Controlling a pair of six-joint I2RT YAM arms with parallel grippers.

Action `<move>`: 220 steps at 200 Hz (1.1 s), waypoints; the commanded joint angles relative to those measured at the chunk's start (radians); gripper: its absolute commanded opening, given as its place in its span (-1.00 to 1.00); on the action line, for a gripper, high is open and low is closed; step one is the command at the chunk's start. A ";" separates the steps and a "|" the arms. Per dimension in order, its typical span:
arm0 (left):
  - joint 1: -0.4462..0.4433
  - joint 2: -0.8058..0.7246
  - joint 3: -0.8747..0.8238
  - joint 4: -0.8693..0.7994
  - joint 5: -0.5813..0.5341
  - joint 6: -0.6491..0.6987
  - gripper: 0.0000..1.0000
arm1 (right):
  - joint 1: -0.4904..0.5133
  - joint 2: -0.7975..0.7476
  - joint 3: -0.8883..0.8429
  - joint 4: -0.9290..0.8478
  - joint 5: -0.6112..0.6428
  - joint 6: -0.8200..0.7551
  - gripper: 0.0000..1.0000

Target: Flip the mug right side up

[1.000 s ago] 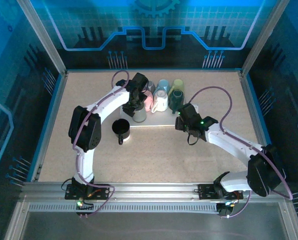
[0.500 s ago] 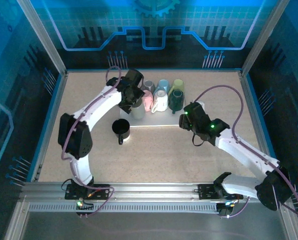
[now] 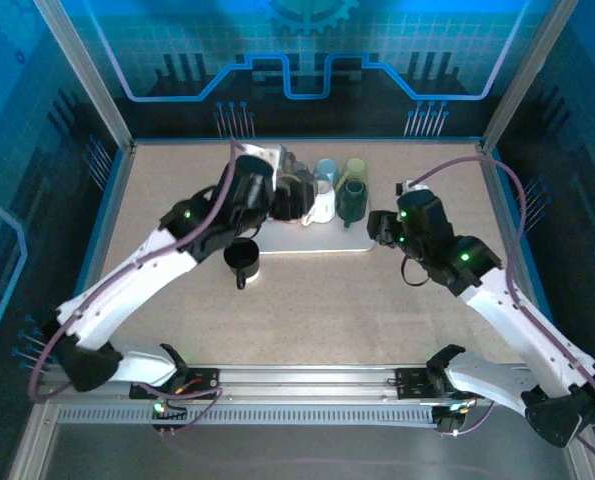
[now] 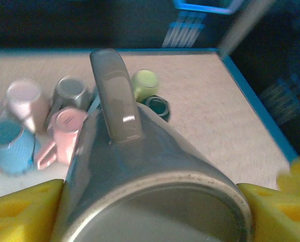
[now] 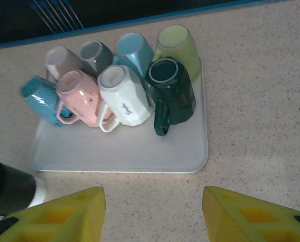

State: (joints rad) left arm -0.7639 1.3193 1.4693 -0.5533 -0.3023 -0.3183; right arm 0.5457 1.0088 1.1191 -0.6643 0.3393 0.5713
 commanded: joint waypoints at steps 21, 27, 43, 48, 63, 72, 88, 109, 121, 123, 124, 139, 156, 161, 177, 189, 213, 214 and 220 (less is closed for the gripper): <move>-0.090 -0.164 -0.218 0.404 -0.086 0.753 -0.05 | -0.136 -0.035 0.127 -0.176 -0.313 -0.008 0.14; -0.103 -0.186 -0.266 0.461 -0.105 0.828 -0.05 | -0.165 -0.036 0.136 -0.196 -0.378 0.000 0.15; -0.131 -0.242 -0.392 0.613 -0.133 1.007 -0.05 | -0.252 -0.030 0.153 -0.231 -0.585 0.044 0.16; -0.137 -0.260 -0.428 0.659 -0.132 1.053 -0.06 | -0.279 -0.026 0.155 -0.237 -0.661 0.057 0.17; -0.154 -0.303 -0.534 0.787 -0.092 1.197 -0.08 | -0.295 -0.008 0.155 -0.233 -0.819 0.098 0.26; -0.168 -0.322 -0.592 0.862 -0.068 1.283 -0.09 | -0.290 0.004 0.138 -0.198 -0.914 0.136 0.36; -0.190 -0.329 -0.673 0.983 -0.075 1.413 -0.10 | -0.300 0.035 0.121 -0.170 -1.049 0.197 0.37; -0.208 -0.342 -0.750 1.100 -0.072 1.518 -0.11 | -0.327 0.028 0.062 -0.089 -1.151 0.286 0.36; -0.222 -0.356 -0.780 1.114 -0.064 1.564 -0.11 | -0.328 0.031 0.028 -0.032 -1.195 0.339 0.34; -0.225 -0.358 -0.785 1.118 -0.062 1.576 -0.11 | -0.329 0.033 0.022 -0.022 -1.203 0.348 0.34; -0.227 -0.359 -0.787 1.120 -0.063 1.580 -0.11 | -0.329 0.034 0.019 -0.017 -1.207 0.352 0.34; -0.247 -0.372 -0.816 1.131 -0.046 1.657 -0.14 | -0.329 0.043 -0.026 0.070 -1.269 0.423 0.30; -0.260 -0.385 -0.825 1.099 -0.033 1.697 -0.20 | -0.329 0.053 -0.037 0.094 -1.303 0.423 0.29; -0.263 -0.389 -0.829 1.100 -0.031 1.702 -0.21 | -0.328 0.056 -0.037 0.090 -1.309 0.415 0.29; -0.275 -0.400 -0.837 1.078 -0.025 1.727 -0.22 | -0.325 0.060 -0.059 0.110 -1.325 0.418 0.28; -0.284 -0.405 -0.839 1.032 -0.019 1.757 -0.20 | -0.324 0.060 -0.082 0.145 -1.345 0.441 0.24; -0.291 -0.413 -0.837 0.934 0.002 1.772 -0.19 | -0.323 0.051 -0.102 0.158 -1.366 0.449 0.18; -0.291 -0.413 -0.837 0.933 0.003 1.772 -0.19 | -0.323 0.051 -0.101 0.156 -1.365 0.447 0.17; -0.293 -0.414 -0.837 0.926 0.002 1.769 -0.19 | -0.324 0.047 -0.102 0.142 -1.361 0.437 0.15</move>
State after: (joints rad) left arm -1.0374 0.9401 0.6235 0.3401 -0.3511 1.3911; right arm 0.2279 1.0691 1.0313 -0.5518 -0.9604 0.9920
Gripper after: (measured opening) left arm 0.780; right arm 0.590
